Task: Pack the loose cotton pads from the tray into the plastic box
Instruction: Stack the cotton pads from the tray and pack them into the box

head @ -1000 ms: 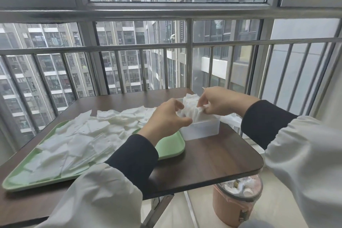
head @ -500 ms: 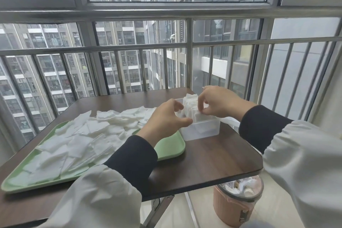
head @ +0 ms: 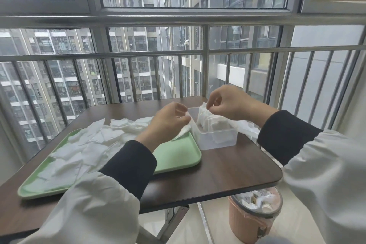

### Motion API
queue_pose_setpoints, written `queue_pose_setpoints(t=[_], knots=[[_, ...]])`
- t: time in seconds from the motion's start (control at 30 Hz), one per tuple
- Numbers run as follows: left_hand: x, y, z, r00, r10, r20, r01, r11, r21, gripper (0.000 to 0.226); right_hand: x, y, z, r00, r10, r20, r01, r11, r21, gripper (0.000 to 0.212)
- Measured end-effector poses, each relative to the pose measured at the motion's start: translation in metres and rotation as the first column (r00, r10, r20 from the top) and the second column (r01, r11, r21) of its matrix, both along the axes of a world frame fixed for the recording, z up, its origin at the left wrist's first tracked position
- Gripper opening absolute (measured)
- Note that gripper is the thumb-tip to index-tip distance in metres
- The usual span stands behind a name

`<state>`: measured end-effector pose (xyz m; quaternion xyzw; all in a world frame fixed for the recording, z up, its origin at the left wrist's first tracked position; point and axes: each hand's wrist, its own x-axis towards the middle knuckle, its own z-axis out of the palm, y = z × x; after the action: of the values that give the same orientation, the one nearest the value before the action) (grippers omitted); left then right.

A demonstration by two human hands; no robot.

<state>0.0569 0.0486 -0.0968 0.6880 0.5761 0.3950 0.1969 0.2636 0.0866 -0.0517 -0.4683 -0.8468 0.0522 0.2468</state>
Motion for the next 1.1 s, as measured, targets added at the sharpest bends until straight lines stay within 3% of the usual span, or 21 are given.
queue_pose_setpoints(t=[0.17, 0.23, 0.43, 0.53, 0.7, 0.83, 0.97, 1.1], knots=[[-0.054, -0.022, 0.023, 0.998, 0.044, -0.047, -0.045, 0.999, -0.025, 0.018, -0.049, -0.019, 0.009, 0.951, 0.152, -0.269, -0.166, 0.986, -0.031, 0.012], [-0.079, -0.033, 0.028, 0.996, 0.072, -0.060, -0.075, 0.996, -0.041, 0.008, -0.073, -0.025, 0.008, 0.938, 0.178, -0.296, -0.215, 0.972, -0.097, 0.012], [-0.148, -0.063, 0.026, 0.970, 0.221, -0.103, -0.230, 0.968, -0.095, 0.004, -0.137, -0.023, -0.010, 0.962, 0.214, -0.171, -0.253, 0.933, -0.256, 0.024], [-0.181, -0.071, 0.021, 0.947, 0.299, -0.118, -0.310, 0.947, -0.086, 0.011, -0.168, -0.016, -0.017, 0.956, 0.248, -0.159, -0.286, 0.911, -0.297, 0.020], [-0.221, -0.066, 0.017, 0.913, 0.394, -0.110, -0.402, 0.913, -0.065, 0.021, -0.215, -0.004, -0.020, 0.930, 0.365, -0.052, -0.366, 0.897, -0.247, 0.022], [-0.222, -0.051, 0.017, 0.927, 0.335, -0.169, -0.355, 0.928, -0.110, 0.026, -0.231, 0.003, -0.022, 0.914, 0.403, 0.048, -0.389, 0.904, -0.179, 0.032], [-0.223, -0.032, 0.019, 0.935, 0.270, -0.230, -0.308, 0.940, -0.148, 0.028, -0.237, 0.008, -0.030, 0.878, 0.471, 0.082, -0.442, 0.865, -0.239, 0.034], [-0.222, -0.012, 0.022, 0.961, 0.221, -0.167, -0.249, 0.953, -0.170, 0.028, -0.236, 0.012, -0.038, 0.879, 0.459, 0.130, -0.451, 0.888, -0.088, 0.026]])
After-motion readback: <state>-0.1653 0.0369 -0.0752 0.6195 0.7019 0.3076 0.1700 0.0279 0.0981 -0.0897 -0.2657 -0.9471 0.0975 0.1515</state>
